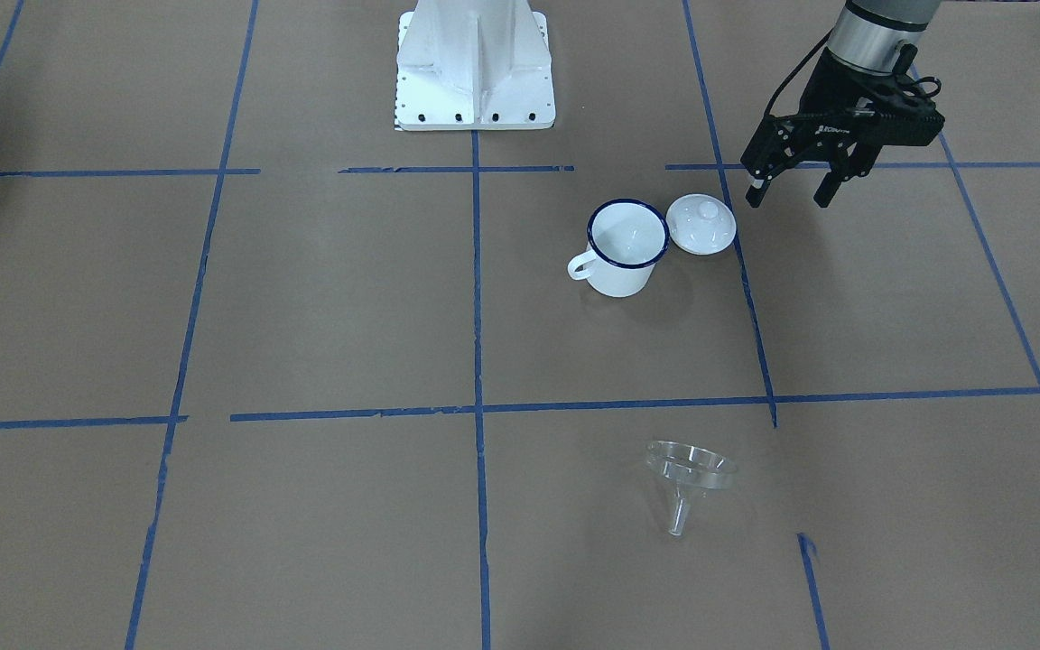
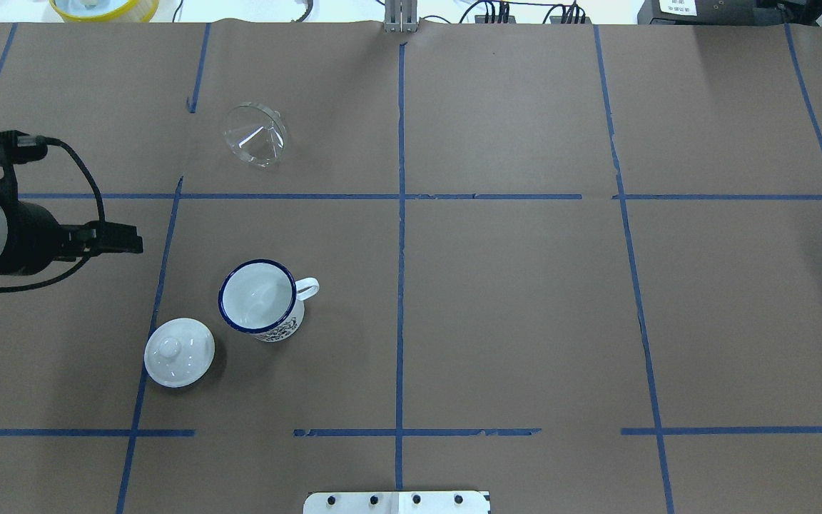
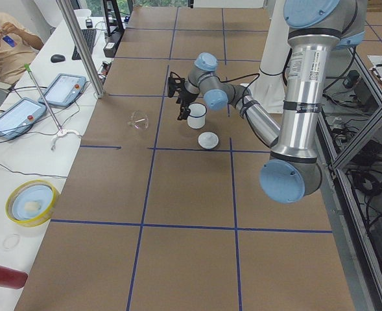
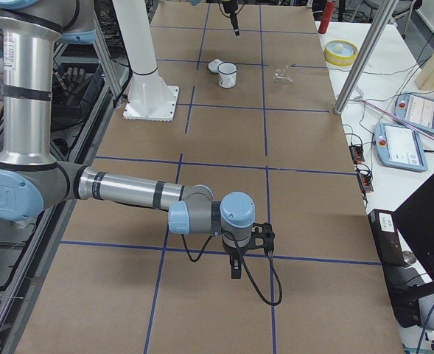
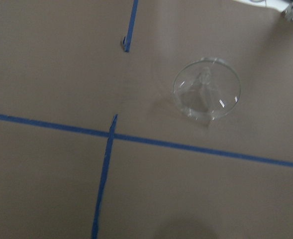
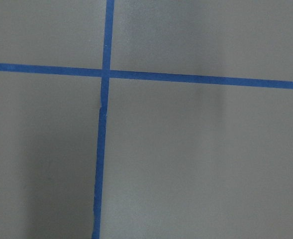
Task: Remove funnel from cup
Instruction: 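Move the left gripper down to the white lid beside the mug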
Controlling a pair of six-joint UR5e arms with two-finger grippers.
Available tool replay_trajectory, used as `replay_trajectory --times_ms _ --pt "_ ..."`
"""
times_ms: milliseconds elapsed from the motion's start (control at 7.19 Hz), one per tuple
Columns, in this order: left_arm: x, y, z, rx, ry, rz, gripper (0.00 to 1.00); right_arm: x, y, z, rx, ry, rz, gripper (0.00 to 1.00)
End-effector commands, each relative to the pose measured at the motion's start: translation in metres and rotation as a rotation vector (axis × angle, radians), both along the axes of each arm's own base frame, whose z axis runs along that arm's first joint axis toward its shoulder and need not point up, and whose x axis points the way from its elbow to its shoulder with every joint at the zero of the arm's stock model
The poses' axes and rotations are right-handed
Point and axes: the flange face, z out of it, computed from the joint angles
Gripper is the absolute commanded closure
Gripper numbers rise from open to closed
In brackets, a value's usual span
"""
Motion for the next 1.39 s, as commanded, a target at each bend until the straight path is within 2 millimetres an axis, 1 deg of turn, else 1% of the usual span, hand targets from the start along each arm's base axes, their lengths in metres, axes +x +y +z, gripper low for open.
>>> replay_trajectory --times_ms 0,139,417,556,695,834,1113,1252 --pt "0.036 0.026 0.028 -0.045 -0.038 0.106 0.00 0.000 0.000 0.000 0.000 0.000 0.000 0.00" --pt "0.055 0.035 0.039 -0.073 -0.056 0.135 0.00 0.000 0.000 0.000 0.000 0.000 0.000 0.00" --pt "0.091 0.046 0.055 -0.113 -0.041 0.155 0.00 0.000 0.000 0.000 0.000 0.000 0.000 0.00" --pt "0.102 0.045 0.064 -0.117 -0.043 0.128 0.07 0.000 0.000 0.000 0.000 0.000 0.000 0.00" --pt "0.116 0.039 0.067 -0.119 -0.049 0.127 0.16 0.000 0.000 0.000 0.000 0.000 0.000 0.00" --pt "0.125 0.033 0.070 -0.121 -0.055 0.125 0.21 0.000 0.000 0.000 0.000 0.000 0.000 0.00" --pt "0.129 0.033 0.069 -0.121 -0.055 0.128 0.21 0.000 0.000 0.000 0.000 0.000 0.000 0.00" --pt "0.132 0.038 0.069 -0.120 -0.056 0.142 0.21 0.000 0.000 0.000 0.000 0.000 0.000 0.00"
